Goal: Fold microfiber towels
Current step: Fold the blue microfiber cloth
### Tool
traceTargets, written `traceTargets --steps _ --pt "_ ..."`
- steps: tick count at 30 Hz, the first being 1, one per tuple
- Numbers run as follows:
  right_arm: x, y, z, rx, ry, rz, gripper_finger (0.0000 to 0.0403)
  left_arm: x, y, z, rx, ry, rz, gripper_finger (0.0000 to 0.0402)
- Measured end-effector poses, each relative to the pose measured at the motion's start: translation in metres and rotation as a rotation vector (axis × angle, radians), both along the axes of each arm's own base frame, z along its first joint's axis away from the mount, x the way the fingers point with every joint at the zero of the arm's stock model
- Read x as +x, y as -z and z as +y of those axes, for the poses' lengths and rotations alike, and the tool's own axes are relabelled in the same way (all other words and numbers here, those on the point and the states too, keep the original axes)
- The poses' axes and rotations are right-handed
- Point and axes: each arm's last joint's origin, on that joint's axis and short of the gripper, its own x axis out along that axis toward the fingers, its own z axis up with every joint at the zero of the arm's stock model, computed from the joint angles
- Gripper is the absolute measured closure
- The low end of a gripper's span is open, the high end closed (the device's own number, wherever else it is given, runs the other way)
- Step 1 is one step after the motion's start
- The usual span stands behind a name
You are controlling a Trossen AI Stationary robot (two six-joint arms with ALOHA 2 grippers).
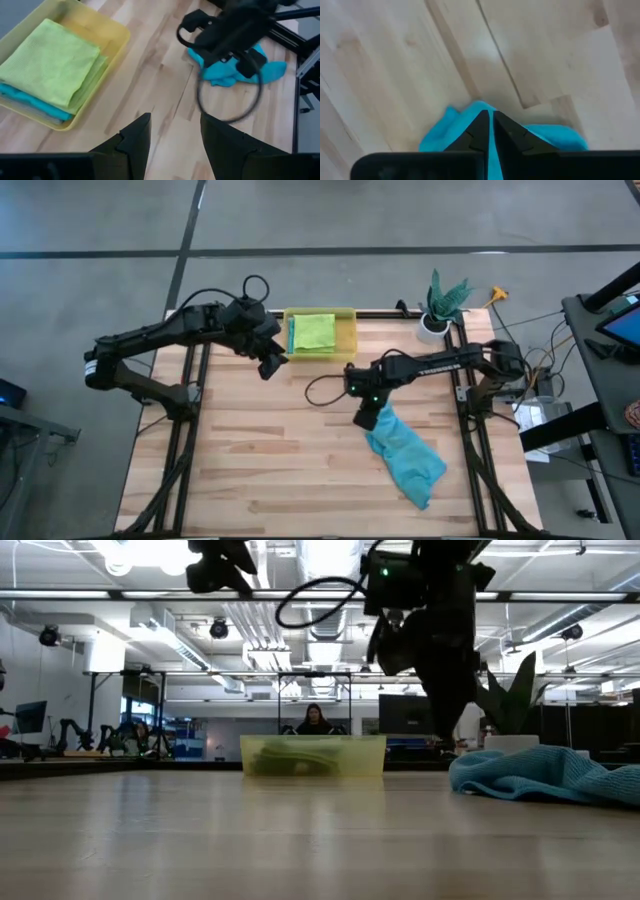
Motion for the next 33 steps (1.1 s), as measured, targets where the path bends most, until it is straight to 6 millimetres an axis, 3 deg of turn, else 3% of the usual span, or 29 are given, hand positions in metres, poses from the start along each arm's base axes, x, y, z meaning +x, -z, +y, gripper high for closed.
traceTargets --steps 8,18,22,28,33 --pt "-0.008 0.009 -0.010 0.067 -0.049 0.019 0.0361 0.003 0.000 -0.001 0.003 0.000 -0.019 0.0245" --pt "-0.008 0.010 -0.011 0.026 -0.202 -0.009 0.0219 0.003 0.002 -0.001 0.047 0.042 -0.011 0.0245" --pt "-0.015 0.019 -0.011 0.010 -0.302 0.004 0.0188 0.005 -0.001 0.000 0.096 0.074 -0.042 0.0245" --pt "-0.023 0.033 -0.011 -0.010 -0.330 0.026 0.0186 0.009 -0.008 0.001 0.163 0.111 -0.104 0.0245" --pt "-0.028 0.042 -0.008 0.011 -0.254 0.045 0.0226 0.009 -0.006 0.001 0.176 0.126 -0.092 0.0245"
